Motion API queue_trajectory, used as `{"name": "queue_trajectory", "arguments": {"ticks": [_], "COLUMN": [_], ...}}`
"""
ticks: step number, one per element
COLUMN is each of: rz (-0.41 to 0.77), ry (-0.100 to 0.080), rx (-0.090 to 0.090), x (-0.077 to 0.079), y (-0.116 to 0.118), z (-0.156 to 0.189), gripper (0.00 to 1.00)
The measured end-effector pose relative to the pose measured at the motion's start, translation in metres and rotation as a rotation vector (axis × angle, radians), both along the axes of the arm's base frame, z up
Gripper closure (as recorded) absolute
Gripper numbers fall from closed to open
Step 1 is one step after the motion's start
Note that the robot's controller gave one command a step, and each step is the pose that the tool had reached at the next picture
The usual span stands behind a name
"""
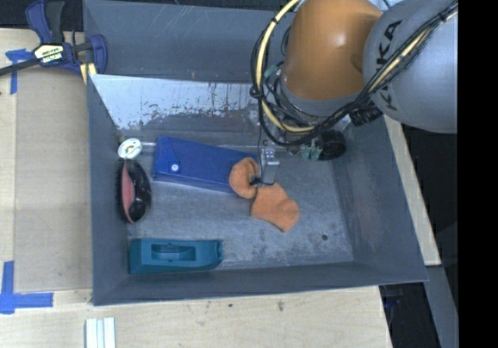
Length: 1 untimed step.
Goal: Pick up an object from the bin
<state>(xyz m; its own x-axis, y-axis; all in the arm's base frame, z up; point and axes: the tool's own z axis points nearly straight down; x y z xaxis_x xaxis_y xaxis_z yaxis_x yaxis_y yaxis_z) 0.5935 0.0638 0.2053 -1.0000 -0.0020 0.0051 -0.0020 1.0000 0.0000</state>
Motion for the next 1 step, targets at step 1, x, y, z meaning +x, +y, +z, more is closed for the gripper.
{"name": "queue_trajectory", "arguments": {"ticks": [1], "rz": [-0.002], "ry": [-0.009], "rx": [0.001], "x": [0.0016], "y": [-0.0003], "z": [0.0052], "gripper": [0.0]}}
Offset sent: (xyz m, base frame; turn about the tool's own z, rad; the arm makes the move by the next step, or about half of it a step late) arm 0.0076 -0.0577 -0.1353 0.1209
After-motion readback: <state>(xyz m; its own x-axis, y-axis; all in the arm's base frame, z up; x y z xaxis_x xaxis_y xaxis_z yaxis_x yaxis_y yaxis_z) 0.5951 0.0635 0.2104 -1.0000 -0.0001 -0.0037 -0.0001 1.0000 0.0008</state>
